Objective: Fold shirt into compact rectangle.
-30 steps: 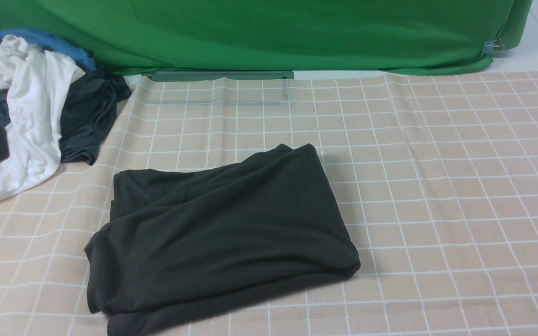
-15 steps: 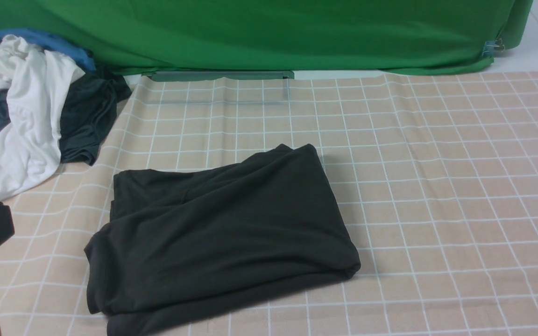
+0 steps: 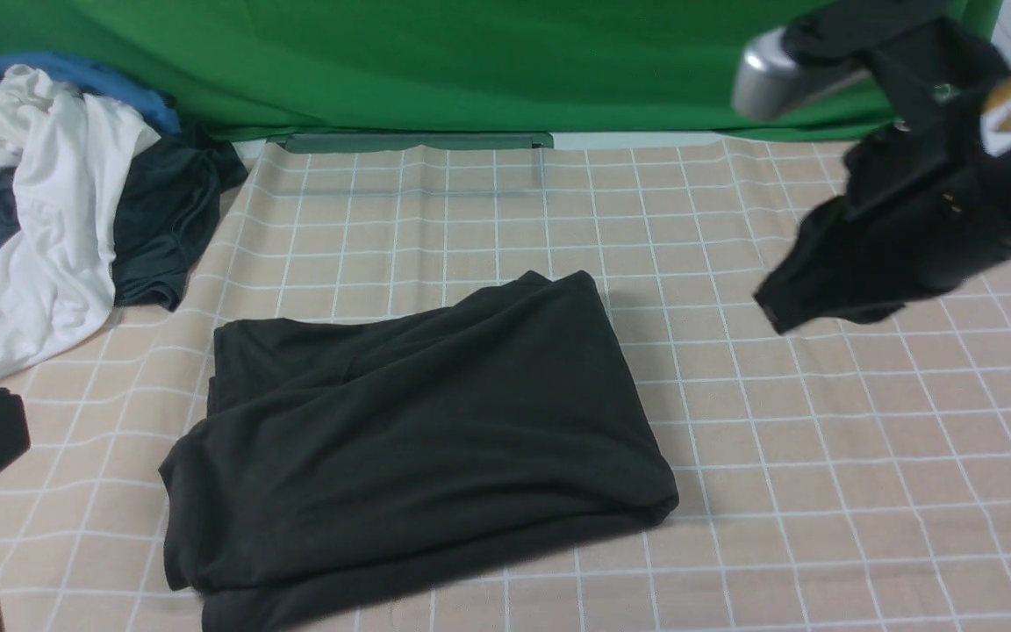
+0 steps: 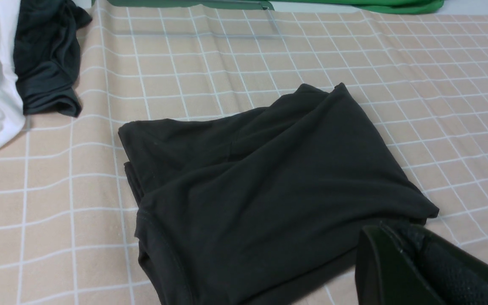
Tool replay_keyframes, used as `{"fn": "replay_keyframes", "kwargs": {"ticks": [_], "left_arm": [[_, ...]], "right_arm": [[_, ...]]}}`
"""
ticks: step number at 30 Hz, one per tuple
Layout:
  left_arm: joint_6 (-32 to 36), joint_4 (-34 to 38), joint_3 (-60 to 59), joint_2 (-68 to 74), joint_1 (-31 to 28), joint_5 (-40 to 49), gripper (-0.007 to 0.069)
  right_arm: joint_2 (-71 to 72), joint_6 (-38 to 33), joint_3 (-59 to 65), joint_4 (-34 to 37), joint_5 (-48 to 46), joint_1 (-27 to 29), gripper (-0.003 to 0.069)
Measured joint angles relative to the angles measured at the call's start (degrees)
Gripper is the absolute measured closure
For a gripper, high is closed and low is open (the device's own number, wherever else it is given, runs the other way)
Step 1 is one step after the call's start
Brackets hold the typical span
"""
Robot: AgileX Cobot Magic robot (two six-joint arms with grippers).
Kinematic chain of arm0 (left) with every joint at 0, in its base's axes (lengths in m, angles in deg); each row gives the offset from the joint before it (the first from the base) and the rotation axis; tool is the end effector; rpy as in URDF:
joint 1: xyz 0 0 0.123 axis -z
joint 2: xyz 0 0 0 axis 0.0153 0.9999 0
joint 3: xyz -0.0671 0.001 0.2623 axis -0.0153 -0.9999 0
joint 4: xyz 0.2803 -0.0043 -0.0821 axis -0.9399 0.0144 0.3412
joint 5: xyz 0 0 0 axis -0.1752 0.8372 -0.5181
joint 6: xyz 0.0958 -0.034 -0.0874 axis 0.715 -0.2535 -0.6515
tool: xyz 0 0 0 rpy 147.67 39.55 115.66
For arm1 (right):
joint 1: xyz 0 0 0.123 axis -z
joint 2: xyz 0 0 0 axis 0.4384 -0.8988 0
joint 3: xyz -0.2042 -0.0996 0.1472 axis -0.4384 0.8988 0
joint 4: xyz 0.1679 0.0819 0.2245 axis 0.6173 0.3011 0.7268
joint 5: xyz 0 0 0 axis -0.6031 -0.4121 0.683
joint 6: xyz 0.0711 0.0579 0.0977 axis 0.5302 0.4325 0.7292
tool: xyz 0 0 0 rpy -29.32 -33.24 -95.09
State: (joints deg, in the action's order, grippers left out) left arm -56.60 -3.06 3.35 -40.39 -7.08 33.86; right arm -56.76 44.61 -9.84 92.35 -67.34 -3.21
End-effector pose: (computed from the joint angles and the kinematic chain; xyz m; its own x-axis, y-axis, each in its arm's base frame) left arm 0.1455 -0.0433 0.3492 -0.5174 -0.0082 -0.8557 0.2983 0.9355 -0.1894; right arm 0.3060 0.1903 0.2974 -0.7369 -0.4242 -0.5264 -0.5493 0.8296 0.1004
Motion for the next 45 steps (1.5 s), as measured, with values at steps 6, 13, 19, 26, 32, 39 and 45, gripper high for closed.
{"fn": "replay_keyframes", "kwargs": {"ticks": [6, 13, 19, 26, 32, 39, 45], "left_arm": [[0.00, -0.95, 0.00, 0.00, 0.00, 0.92, 0.0606], [0.00, -0.95, 0.00, 0.00, 0.00, 0.25, 0.0606], [-0.02, -0.95, 0.00, 0.00, 0.00, 0.93, 0.0606], [-1.33, -0.95, 0.00, 0.00, 0.00, 1.85, 0.0606], [-1.77, -0.95, 0.00, 0.00, 0.00, 1.98, 0.0606], [-2.10, -0.95, 0.00, 0.00, 0.00, 1.98, 0.0606], [-2.10, -0.95, 0.00, 0.00, 0.00, 1.98, 0.0606]], "right_arm": [[-14.51, -4.40, -10.40, 6.04, -0.11, 6.23, 0.0606], [-29.05, -6.98, -22.32, 7.17, 0.63, 6.91, 0.0335], [-43.22, -7.17, -34.31, 10.54, 0.54, 6.91, 0.0105], [-50.73, -5.18, -39.97, 11.39, -1.43, 6.91, 0.0078], [-53.39, -4.39, -40.12, 15.01, -1.93, 7.02, 0.0118], [-54.22, -6.85, -40.71, 17.57, -1.66, 7.16, 0.0509], [-54.50, -4.58, -44.82, 17.65, -5.60, 9.82, 0.0498]]}}
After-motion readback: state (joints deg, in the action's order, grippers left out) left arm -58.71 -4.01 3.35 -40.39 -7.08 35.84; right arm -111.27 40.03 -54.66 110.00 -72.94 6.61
